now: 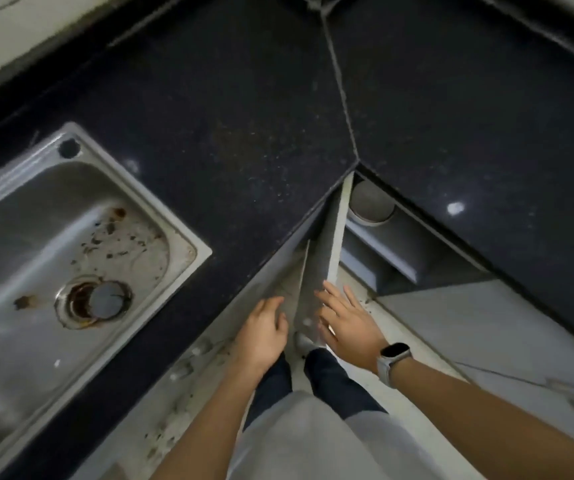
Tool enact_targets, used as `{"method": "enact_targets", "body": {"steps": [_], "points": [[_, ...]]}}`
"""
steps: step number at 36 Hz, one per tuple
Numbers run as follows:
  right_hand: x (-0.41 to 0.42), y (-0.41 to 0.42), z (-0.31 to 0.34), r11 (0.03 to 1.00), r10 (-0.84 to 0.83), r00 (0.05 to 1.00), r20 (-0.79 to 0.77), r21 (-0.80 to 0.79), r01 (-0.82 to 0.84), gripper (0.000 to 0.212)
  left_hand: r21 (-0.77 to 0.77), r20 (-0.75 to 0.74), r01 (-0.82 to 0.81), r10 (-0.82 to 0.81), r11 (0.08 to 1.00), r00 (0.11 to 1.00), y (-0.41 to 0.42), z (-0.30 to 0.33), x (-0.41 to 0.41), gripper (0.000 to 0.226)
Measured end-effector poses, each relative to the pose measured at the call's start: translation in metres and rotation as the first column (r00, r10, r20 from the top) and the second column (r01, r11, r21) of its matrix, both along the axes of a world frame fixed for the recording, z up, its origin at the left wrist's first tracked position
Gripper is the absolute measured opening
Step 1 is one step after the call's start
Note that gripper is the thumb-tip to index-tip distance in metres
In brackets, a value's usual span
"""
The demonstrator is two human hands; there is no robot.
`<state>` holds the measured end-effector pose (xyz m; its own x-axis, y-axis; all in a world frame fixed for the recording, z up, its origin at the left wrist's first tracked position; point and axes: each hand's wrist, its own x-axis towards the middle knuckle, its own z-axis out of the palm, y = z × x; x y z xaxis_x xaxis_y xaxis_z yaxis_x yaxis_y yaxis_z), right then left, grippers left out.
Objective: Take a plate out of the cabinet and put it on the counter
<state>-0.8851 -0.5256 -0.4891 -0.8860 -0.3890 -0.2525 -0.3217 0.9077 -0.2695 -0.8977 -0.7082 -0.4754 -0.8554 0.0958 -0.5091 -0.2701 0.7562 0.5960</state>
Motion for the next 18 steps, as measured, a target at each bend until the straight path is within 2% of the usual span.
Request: {"method": "enact_targets", "body": {"steps": [3, 6, 10, 14, 16, 18], "points": [[0.019, 0.021, 0.001, 0.986, -0.162, 0.987, -0.006, 0.027, 0.162, 0.003, -0.006, -0.011, 0.164, -0.164, 0.986, 0.986, 0.016, 0.001, -0.021, 0.041], [0.029, 0.038, 0.002, 0.942, -0.332, 0.943, -0.025, 0.047, 0.333, 0.023, -0.038, -0.067, 0.396, -0.398, 0.918, 0.915, 0.041, 0.002, -0.042, 0.045], [0.029, 0.057, -0.003, 0.852, -0.489, 0.87, -0.053, 0.181, 0.49, 0.063, -0.176, -0.166, 0.671, -0.694, 0.72, 0.701, 0.088, 0.002, -0.068, 0.058], [0.021, 0.083, -0.015, 0.816, -0.497, 0.855, -0.149, 0.256, 0.519, 0.069, -0.336, -0.173, 0.794, -0.862, 0.506, 0.476, 0.137, -0.011, -0.091, 0.072], [0.017, 0.097, -0.025, 0.81, -0.466, 0.853, -0.236, 0.275, 0.518, 0.059, -0.391, -0.139, 0.806, -0.894, 0.445, 0.426, 0.156, -0.024, -0.102, 0.077], [0.013, 0.11, -0.032, 0.803, -0.469, 0.846, -0.254, 0.278, 0.528, 0.058, -0.432, -0.11, 0.807, -0.912, 0.403, 0.396, 0.171, -0.034, -0.106, 0.082]]}}
